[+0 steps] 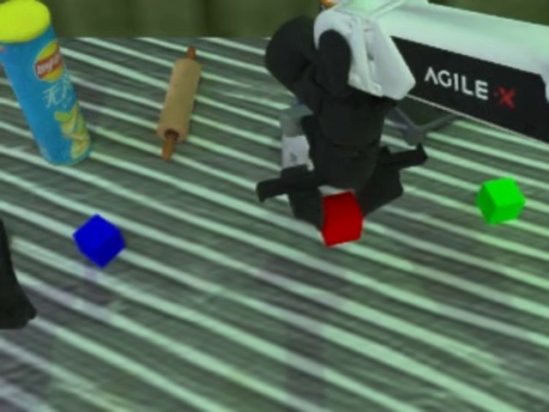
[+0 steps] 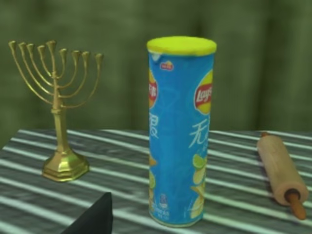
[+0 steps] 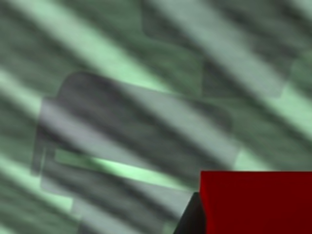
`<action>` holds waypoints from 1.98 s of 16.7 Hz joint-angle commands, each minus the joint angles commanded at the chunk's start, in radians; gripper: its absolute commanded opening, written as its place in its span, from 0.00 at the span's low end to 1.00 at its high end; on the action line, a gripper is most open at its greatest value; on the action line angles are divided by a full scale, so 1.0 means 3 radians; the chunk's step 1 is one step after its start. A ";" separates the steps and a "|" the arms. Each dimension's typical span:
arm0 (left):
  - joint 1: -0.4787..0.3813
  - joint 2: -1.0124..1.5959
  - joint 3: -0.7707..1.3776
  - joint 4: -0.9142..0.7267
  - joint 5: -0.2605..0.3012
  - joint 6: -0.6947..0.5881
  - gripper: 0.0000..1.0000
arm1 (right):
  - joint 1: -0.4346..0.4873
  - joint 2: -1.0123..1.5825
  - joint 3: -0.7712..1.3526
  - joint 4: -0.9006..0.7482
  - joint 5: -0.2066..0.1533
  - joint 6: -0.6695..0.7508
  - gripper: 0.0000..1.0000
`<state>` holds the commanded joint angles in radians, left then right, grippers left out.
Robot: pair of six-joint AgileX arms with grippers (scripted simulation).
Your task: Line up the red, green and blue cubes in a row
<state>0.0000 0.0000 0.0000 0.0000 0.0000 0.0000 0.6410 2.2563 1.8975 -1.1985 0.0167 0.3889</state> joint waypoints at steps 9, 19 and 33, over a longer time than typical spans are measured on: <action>0.0000 0.0000 0.0000 0.0000 0.0000 0.0000 1.00 | 0.1080 0.0180 0.0505 -0.0311 0.0045 0.1924 0.00; 0.0000 0.0000 0.0000 0.0000 0.0000 0.0000 1.00 | 0.1144 0.0212 0.0301 -0.0064 0.0055 0.2016 0.00; 0.0000 0.0000 0.0000 0.0000 0.0000 0.0000 1.00 | 0.1161 0.0327 -0.0139 0.0501 0.0052 0.2032 0.38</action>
<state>0.0000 0.0000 0.0000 0.0000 0.0000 0.0000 0.9891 2.3543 1.8559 -1.0483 0.0324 0.9985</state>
